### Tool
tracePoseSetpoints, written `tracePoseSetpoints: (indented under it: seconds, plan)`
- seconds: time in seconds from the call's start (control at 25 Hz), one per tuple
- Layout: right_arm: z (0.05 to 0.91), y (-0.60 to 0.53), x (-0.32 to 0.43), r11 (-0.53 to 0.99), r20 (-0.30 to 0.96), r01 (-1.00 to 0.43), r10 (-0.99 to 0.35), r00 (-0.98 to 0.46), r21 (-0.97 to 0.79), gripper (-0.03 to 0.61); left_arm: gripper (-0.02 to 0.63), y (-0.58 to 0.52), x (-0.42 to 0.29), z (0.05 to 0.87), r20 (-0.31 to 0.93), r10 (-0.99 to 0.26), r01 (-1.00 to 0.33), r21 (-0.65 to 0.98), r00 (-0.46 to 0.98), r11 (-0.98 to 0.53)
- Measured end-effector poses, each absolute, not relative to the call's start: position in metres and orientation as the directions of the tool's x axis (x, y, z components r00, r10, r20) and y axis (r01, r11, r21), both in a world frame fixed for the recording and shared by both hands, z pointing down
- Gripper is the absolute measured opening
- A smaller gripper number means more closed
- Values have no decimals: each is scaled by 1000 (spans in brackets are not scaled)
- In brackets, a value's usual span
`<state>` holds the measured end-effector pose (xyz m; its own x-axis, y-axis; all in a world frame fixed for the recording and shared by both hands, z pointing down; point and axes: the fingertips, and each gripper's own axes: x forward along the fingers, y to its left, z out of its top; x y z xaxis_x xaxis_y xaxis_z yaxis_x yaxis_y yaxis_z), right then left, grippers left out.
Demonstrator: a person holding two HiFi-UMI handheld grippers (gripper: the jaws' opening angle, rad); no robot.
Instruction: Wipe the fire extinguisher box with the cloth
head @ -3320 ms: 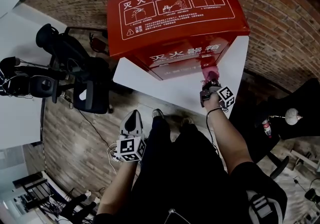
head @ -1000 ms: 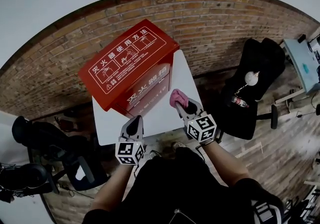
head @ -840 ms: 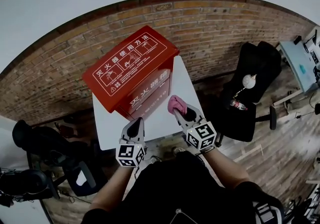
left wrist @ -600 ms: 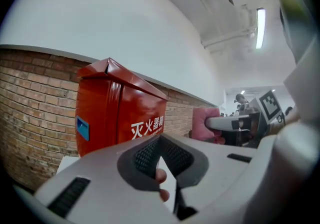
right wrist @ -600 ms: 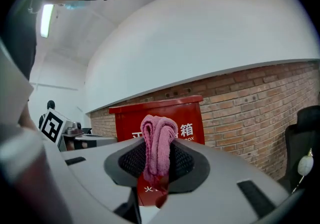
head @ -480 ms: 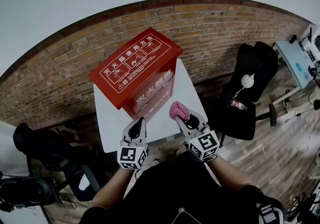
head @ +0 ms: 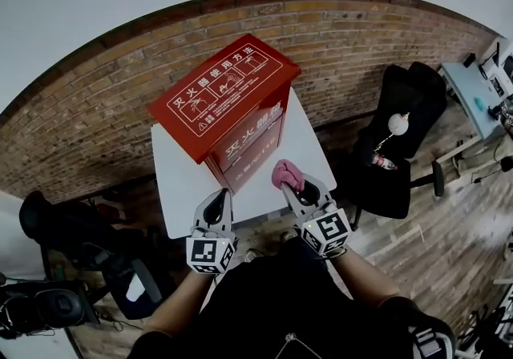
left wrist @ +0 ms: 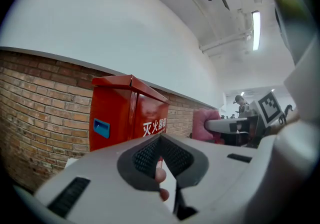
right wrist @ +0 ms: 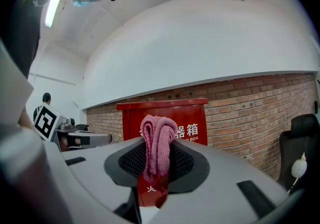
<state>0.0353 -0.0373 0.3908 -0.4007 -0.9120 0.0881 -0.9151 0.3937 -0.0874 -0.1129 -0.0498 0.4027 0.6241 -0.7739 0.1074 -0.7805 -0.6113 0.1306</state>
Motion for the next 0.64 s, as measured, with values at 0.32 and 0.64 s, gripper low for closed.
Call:
tracePoseSetpoints:
  seconds: [0.32, 0.64]
  plan:
    - [399, -28, 27, 381, 115, -920, -914, -389, -87, 106, 28, -44, -122, 409, 108, -773, -779, 151, 624, -608]
    - [398, -22, 24, 359, 128, -932, -924, -361, -42, 106, 28, -43, -127, 414, 106, -769, -774, 160, 630, -612]
